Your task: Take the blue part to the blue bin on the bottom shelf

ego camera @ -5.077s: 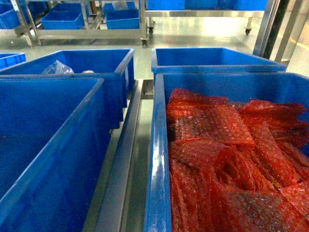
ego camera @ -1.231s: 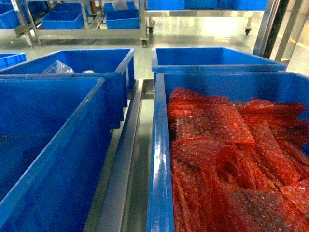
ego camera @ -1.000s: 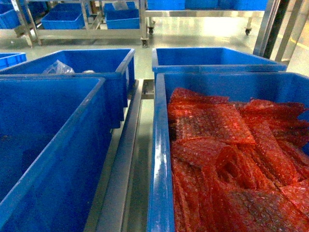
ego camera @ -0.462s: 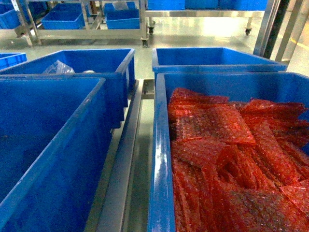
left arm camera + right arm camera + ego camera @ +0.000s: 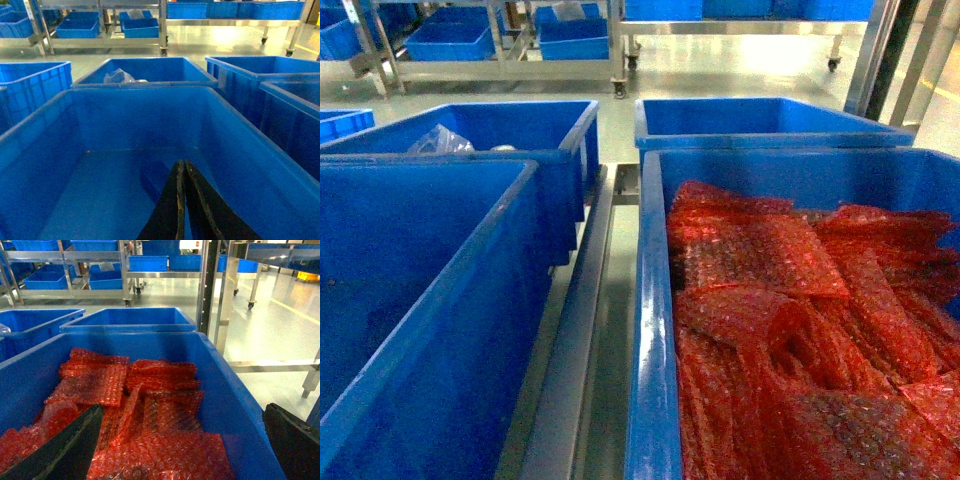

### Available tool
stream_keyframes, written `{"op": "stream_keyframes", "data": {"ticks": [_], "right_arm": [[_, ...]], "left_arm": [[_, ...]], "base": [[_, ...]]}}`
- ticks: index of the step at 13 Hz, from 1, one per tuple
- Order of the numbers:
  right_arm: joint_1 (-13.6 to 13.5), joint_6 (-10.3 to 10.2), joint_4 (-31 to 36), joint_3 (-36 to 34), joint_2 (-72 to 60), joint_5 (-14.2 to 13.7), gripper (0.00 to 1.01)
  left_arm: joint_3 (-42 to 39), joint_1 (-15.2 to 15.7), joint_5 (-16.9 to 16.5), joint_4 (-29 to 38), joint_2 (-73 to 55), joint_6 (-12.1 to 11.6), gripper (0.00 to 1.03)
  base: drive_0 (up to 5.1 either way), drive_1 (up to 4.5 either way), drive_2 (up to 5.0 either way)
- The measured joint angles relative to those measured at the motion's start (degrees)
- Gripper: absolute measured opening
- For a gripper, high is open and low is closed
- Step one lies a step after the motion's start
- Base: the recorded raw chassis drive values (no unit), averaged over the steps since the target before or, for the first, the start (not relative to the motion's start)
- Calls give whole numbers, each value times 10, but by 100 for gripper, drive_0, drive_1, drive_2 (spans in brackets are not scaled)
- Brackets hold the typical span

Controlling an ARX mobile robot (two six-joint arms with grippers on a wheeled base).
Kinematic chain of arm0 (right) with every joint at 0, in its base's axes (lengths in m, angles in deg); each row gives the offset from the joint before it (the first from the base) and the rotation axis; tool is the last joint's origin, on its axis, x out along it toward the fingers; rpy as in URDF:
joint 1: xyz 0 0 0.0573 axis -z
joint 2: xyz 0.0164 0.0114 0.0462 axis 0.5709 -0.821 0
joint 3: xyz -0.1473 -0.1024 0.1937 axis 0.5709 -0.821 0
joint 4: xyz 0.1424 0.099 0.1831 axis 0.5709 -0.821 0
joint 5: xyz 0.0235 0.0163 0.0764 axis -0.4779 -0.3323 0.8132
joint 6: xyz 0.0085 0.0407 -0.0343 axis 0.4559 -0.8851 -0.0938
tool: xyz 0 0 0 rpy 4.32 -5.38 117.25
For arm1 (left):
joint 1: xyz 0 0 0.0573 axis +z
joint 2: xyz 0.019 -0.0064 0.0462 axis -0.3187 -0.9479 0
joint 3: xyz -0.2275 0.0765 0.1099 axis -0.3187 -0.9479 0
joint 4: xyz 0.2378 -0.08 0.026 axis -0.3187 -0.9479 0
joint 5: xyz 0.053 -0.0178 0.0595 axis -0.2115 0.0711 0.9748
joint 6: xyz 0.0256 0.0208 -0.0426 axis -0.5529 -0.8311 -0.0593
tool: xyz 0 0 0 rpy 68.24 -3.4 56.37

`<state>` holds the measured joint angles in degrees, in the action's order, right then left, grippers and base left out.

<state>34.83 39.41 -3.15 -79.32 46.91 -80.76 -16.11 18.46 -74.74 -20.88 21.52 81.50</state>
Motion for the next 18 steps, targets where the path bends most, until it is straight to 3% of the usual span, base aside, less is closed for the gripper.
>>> {"op": "stream_keyframes", "data": {"ticks": [3, 4, 11, 18], "right_arm": [[0, 0, 0, 0, 0, 0, 98], [0, 0, 0, 0, 0, 0, 98], [0, 0, 0, 0, 0, 0, 98], [0, 0, 0, 0, 0, 0, 98]], "left_arm": [[0, 0, 2, -1, 24, -2, 2], [0, 0, 2, -1, 24, -2, 9], [0, 0, 2, -1, 24, -2, 100], [0, 0, 2, -1, 24, -2, 98]], "base": [[0, 0, 0], [0, 0, 0], [0, 0, 0], [0, 0, 0]]}}
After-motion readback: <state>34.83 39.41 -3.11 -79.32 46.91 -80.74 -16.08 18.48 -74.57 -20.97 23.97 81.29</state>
